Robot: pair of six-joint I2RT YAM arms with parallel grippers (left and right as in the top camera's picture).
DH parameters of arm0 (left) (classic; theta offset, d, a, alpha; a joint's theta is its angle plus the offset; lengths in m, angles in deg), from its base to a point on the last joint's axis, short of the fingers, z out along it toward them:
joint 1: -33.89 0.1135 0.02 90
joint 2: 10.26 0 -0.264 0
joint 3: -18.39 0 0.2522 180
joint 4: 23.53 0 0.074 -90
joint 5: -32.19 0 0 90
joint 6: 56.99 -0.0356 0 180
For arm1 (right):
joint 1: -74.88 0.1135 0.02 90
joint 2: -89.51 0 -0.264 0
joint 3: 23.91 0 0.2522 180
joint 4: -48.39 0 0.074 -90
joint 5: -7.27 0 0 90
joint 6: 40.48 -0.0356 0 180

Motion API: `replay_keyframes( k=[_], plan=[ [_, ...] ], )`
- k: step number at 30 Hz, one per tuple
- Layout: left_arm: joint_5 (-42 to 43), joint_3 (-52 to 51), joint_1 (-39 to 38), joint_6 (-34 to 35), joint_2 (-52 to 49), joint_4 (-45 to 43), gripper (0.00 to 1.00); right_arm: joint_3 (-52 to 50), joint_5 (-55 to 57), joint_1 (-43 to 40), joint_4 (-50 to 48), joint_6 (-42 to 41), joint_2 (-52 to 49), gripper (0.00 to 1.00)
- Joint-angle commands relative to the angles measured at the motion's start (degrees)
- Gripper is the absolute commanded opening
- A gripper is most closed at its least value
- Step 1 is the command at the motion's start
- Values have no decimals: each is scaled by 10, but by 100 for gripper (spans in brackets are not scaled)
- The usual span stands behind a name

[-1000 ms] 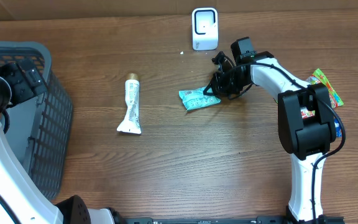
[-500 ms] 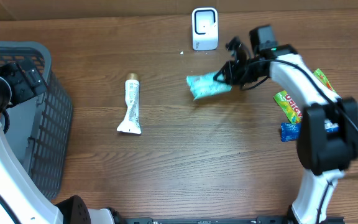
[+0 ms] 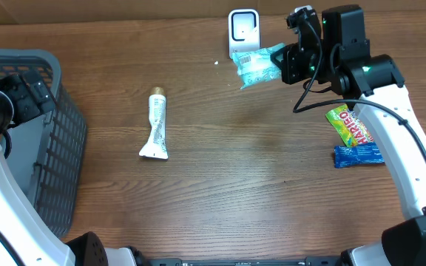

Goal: Scan the item barcode
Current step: 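Carry the wipes pack up to the white scanner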

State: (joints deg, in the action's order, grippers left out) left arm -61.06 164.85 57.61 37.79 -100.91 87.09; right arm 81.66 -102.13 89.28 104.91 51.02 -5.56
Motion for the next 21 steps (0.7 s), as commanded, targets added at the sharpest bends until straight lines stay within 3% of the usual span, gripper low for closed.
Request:
replay_keyframes(
  k=[1, 7, 14, 21],
  plan=[
    [3, 8, 2, 8, -1, -1, 100, 4, 40, 9, -7, 4, 29, 4],
    [3, 8, 2, 8, -1, -1, 99, 4, 29, 10, -11, 5, 42, 4],
    [3, 8, 2, 8, -1, -1, 99, 4, -85, 10, -11, 35, 44, 4],
    [3, 8, 2, 8, -1, -1, 100, 14, -90, 10, -26, 30, 44, 4]
  ],
)
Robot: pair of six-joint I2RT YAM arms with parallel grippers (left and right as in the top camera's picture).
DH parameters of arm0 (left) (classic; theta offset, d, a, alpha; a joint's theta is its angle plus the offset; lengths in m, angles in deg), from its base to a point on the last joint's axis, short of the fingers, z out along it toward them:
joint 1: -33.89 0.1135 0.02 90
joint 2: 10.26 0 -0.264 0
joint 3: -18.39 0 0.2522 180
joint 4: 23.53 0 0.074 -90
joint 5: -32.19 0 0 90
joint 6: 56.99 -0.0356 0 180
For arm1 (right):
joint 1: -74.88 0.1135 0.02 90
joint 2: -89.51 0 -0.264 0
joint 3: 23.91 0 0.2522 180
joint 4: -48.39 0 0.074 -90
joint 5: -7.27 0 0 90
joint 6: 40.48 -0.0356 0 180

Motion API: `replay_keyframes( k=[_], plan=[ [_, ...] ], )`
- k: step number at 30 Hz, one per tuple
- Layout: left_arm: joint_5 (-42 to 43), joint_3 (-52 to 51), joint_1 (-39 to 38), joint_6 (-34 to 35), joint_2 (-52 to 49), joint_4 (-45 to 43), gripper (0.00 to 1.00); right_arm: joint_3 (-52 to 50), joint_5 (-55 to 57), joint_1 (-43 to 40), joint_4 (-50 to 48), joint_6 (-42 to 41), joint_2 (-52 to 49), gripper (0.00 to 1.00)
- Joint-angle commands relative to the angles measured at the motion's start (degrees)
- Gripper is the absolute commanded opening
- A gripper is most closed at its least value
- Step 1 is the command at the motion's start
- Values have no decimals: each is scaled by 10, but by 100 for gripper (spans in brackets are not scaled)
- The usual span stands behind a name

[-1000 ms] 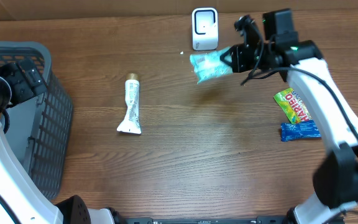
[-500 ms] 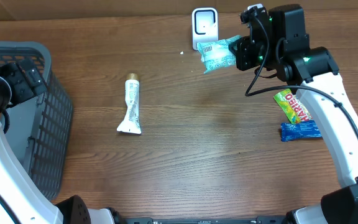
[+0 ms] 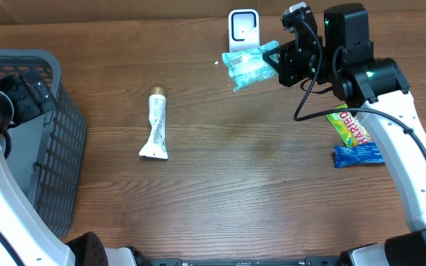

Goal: Scan the item barcode
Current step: 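Carry the wipes pack up to the white scanner, then hold the wipes pack barcode in front of the scanner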

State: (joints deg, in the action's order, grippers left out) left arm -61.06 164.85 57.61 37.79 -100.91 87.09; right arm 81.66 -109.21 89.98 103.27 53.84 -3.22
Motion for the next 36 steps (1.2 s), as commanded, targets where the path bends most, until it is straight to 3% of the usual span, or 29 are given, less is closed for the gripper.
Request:
replay_keyframes(
  k=[1, 6, 15, 19, 23, 25, 32, 36],
  plan=[
    [3, 8, 2, 8, -1, -1, 100, 19, -14, 3, -10, 2, 21, 4],
    [3, 8, 2, 8, -1, -1, 100, 63, 123, 9, -6, -45, 21, 4],
    [3, 8, 2, 8, -1, -1, 100, 197, 447, 70, -34, -32, -18, 4],
    [3, 8, 2, 8, -1, -1, 99, 198, 555, 92, -150, 72, -65, 4],
    [3, 8, 2, 8, -1, -1, 100, 198, 589, 105, -250, 180, -139, 4],
    [3, 8, 2, 8, -1, -1, 100, 198, 595, 110, -275, 223, -170, 4],
    [3, 8, 2, 8, -1, -1, 100, 198, 666, 139, -293, 533, -268, 4],
    [3, 8, 2, 8, -1, -1, 99, 197, 721, 151, -384, 608, -310, 4]
  ],
)
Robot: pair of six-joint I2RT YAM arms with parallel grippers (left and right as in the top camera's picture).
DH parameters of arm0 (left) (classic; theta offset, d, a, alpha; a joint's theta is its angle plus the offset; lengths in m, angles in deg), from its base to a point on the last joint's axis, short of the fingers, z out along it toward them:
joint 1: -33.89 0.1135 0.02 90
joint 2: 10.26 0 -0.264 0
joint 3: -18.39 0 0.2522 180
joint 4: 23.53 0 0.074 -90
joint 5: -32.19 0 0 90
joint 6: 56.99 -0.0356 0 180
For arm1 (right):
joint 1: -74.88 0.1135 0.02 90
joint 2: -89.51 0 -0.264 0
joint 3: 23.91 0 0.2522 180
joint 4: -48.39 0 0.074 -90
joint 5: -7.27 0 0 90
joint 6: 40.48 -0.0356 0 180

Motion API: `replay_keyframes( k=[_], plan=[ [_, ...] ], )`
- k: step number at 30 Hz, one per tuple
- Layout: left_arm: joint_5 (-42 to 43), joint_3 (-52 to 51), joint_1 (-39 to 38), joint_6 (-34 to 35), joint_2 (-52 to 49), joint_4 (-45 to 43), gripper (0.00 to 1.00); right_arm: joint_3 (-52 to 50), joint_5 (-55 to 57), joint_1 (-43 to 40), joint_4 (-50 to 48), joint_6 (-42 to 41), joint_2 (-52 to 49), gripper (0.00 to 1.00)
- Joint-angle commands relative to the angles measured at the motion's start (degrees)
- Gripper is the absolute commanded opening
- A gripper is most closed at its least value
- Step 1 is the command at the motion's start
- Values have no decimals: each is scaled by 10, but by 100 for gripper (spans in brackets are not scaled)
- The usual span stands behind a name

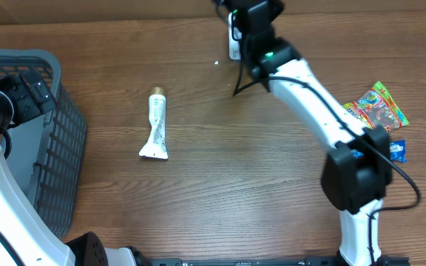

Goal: Scan the item barcode
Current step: 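Hold the wipes pack barcode in front of the scanner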

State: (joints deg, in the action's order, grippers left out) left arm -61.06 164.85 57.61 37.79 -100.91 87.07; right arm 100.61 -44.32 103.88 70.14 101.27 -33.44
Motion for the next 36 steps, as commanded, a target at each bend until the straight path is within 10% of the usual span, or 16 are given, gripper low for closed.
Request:
replay_keyframes(
  k=[1, 10, 36],
  plan=[
    [3, 8, 2, 8, -1, 0, 100, 7, 74, 14, -73, 149, -16, 4],
    [3, 8, 2, 8, -1, 0, 100, 7, -4, 16, -157, 290, -69, 4],
    [3, 8, 2, 8, -1, 0, 100, 7, -188, -55, -151, 313, -98, 4]
  ],
)
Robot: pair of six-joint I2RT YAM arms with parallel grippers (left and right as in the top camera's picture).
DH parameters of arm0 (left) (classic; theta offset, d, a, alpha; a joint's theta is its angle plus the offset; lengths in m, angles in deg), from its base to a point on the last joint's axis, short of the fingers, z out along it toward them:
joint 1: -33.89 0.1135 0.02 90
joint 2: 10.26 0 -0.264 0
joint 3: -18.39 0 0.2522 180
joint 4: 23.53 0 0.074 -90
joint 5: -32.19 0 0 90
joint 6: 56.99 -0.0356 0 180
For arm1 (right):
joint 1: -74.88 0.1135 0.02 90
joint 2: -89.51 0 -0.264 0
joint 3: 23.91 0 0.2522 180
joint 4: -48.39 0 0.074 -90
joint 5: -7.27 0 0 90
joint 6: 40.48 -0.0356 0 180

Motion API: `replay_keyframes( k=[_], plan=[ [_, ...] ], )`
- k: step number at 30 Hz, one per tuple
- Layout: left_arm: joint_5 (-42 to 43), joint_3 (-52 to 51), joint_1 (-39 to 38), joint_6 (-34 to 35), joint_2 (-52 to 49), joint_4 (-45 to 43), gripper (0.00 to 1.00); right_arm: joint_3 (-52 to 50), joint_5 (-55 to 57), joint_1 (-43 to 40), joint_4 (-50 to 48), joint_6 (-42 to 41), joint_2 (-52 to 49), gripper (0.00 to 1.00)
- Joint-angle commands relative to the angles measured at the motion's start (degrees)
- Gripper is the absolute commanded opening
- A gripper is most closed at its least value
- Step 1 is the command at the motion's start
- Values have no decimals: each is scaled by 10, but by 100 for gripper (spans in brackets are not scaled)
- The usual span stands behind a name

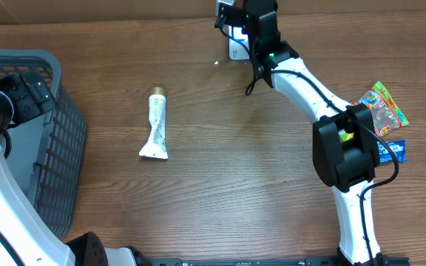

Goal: Scan the item barcode
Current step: 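Hold the wipes pack barcode in front of the scanner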

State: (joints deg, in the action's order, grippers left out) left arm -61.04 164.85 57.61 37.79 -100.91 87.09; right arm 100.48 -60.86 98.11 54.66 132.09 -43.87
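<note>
My right arm stretches across the table to the white barcode scanner [234, 50] at the back edge. Its wrist covers most of the scanner. The right gripper [226, 15] sits right over the scanner's top, and its jaws are hidden by the wrist housing. No item shows in it from above. A white toothpaste tube [156, 125] lies flat on the wood, left of centre. My left gripper [29, 94] hangs over the grey basket at the far left, its jaws too dark to read.
A grey plastic basket [54, 155] fills the left edge. A colourful candy bag [381, 103] and a blue packet [393, 148] lie at the right, beside the right arm's elbow [344, 151].
The right wrist stays at the scanner, shifted slightly right. Its elbow has drawn in toward the back of the table. The left arm and the toothpaste tube have not moved.
First my right gripper held a teal packet just right of the scanner, then slightly closer in front of it. Later the arm was stretched out with the wrist over the scanner and the packet out of sight; the candy bag and blue packet lay farther right. It remains so.
</note>
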Motion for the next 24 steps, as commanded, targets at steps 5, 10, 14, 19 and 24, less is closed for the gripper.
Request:
replay_keyframes(
  k=[5, 10, 14, 19, 24],
  plan=[
    [2, 8, 2, 8, -1, -1, 100, 8, -34, 3, 33, 4, 4, 4],
    [2, 8, 2, 8, -1, -1, 100, 8, -33, 3, 38, 25, -5, 4],
    [3, 8, 2, 8, -1, -1, 100, 8, -27, 3, 37, 73, -18, 4],
    [2, 8, 2, 8, -1, -1, 100, 7, 4, 6, 31, 98, -31, 4],
    [3, 8, 2, 8, -1, -1, 100, 3, 52, 22, 24, 98, -32, 4]
  ],
)
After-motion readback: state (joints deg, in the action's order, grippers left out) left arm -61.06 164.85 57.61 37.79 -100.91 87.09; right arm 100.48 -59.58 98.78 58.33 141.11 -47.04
